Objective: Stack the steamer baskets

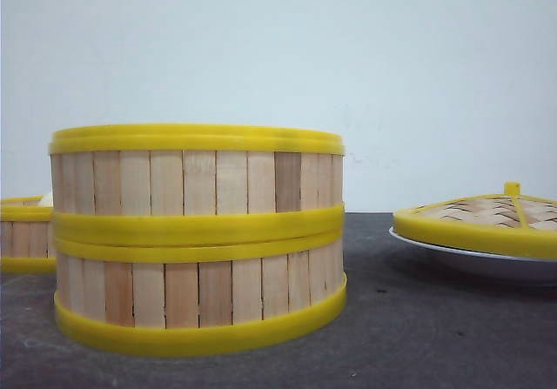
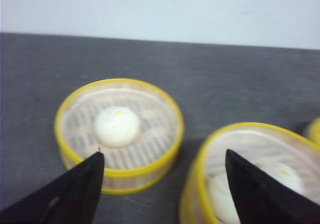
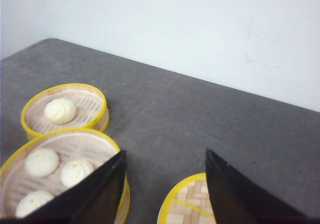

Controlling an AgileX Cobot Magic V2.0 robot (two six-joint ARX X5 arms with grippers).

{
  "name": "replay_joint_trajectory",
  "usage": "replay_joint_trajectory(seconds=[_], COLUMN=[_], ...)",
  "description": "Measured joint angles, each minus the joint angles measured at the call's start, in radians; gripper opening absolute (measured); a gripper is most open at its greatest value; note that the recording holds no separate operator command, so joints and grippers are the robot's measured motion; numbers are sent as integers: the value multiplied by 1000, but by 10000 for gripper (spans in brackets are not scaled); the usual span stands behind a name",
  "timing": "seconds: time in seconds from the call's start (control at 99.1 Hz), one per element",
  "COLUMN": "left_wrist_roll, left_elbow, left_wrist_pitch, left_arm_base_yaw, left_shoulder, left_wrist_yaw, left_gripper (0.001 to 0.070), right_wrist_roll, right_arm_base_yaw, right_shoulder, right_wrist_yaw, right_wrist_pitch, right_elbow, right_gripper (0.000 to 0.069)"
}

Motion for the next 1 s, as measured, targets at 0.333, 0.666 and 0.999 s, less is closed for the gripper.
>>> replay_joint_trajectory(seconds=[0.333,0.666,0.999], left_wrist_roll=[-37,-86,-101], left_elbow=[1,103,171], left_wrist_pitch=[192,199,195], left_arm_base_yaw=[234,341,347], left_shoulder=[315,645,866], left_wrist_yaw=[-9,8,30], left_gripper=[469,469,468], right_wrist_roll=[46,47,47], right_arm_base_yaw=[2,3,3], right_shoulder=[-97,-93,-93], right_wrist_yaw=[-3,-29,-29], right_wrist_pitch=[-92,-95,-95], right_elbow=[-66,-66,-66], right_gripper=[305,305,305])
